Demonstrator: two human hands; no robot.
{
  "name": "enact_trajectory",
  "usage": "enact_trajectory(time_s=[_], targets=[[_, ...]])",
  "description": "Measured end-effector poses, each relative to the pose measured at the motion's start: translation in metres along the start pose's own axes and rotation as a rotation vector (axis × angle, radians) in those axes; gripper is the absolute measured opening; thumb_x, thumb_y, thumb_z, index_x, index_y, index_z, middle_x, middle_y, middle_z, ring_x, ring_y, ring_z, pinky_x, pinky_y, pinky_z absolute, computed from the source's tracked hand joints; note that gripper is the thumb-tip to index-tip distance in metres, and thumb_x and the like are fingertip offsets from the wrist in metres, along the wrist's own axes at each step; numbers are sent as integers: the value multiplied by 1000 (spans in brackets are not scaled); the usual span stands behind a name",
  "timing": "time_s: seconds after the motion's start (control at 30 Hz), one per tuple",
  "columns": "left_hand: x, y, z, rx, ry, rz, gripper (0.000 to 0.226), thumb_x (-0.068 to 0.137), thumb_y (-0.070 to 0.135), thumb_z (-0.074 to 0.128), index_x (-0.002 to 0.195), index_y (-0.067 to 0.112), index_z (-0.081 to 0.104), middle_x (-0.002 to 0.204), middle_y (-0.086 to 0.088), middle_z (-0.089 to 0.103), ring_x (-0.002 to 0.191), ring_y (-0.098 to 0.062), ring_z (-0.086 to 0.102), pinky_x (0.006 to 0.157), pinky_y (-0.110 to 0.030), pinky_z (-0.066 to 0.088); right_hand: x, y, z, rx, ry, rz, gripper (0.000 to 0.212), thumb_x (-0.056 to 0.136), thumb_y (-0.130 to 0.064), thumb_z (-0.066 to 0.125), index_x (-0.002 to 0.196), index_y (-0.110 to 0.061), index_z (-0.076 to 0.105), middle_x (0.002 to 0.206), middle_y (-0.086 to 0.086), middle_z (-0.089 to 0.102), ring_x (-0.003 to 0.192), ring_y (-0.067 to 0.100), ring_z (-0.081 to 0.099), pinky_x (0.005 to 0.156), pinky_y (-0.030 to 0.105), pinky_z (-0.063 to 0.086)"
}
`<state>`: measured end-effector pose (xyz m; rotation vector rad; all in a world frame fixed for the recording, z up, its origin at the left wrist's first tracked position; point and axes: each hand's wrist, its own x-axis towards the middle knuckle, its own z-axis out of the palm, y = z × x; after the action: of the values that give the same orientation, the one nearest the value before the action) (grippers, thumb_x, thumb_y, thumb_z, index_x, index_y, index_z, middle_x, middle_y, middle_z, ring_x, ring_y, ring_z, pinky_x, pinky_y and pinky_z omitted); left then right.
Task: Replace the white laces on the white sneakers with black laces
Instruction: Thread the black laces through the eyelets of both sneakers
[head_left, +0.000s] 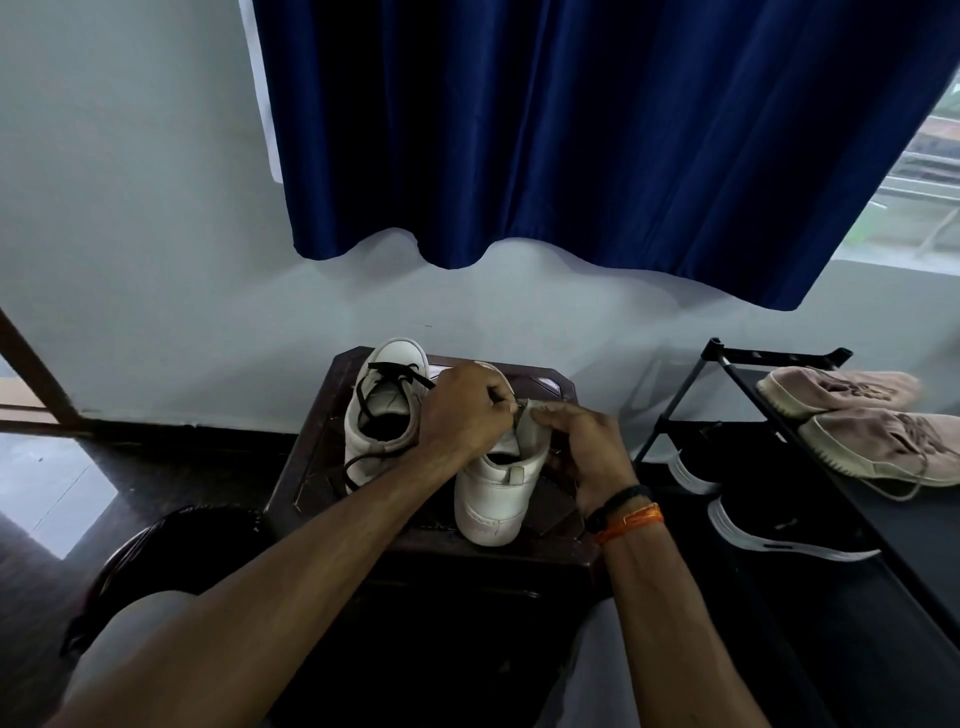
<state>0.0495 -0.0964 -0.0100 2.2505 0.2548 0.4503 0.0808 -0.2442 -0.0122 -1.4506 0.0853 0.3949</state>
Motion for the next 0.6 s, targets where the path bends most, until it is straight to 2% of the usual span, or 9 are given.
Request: enact_trajectory(time_s=[0.2, 0.4, 0.5, 0.6], targets=[[-1, -2, 9, -53, 58, -51, 15, 73, 17, 72, 67, 30, 77, 74, 18, 72, 78, -5, 68, 76, -33, 56, 0, 0, -3, 8, -15, 14, 20, 87, -5, 66, 105, 0, 75, 100, 15, 76, 82, 23, 70, 65, 27, 56], [-4, -1, 12, -121, 100, -98, 12, 75, 15, 75, 72, 25, 79, 75, 15, 74, 76, -3, 68, 75, -31, 57, -4, -1, -3, 15, -53, -3, 18, 88, -7, 69, 103, -2, 77, 104, 18, 76, 89, 28, 72, 76, 32, 58], [-5, -1, 12, -97, 82, -71, 14, 73, 14, 71, 71, 25, 79, 76, 14, 74, 77, -4, 68, 75, -32, 57, -6, 0, -3, 2, -55, -34, 17, 88, -7, 69, 102, -1, 77, 103, 18, 76, 101, 36, 72, 88, 42, 58], [-6, -3, 10, -102, 64, -40, 16, 73, 12, 69, 71, 24, 79, 76, 13, 75, 78, -4, 68, 75, -30, 56, -7, 1, -3, -17, -60, -63, 16, 88, -9, 70, 100, -3, 78, 100, 16, 77, 103, 37, 71, 91, 44, 56]])
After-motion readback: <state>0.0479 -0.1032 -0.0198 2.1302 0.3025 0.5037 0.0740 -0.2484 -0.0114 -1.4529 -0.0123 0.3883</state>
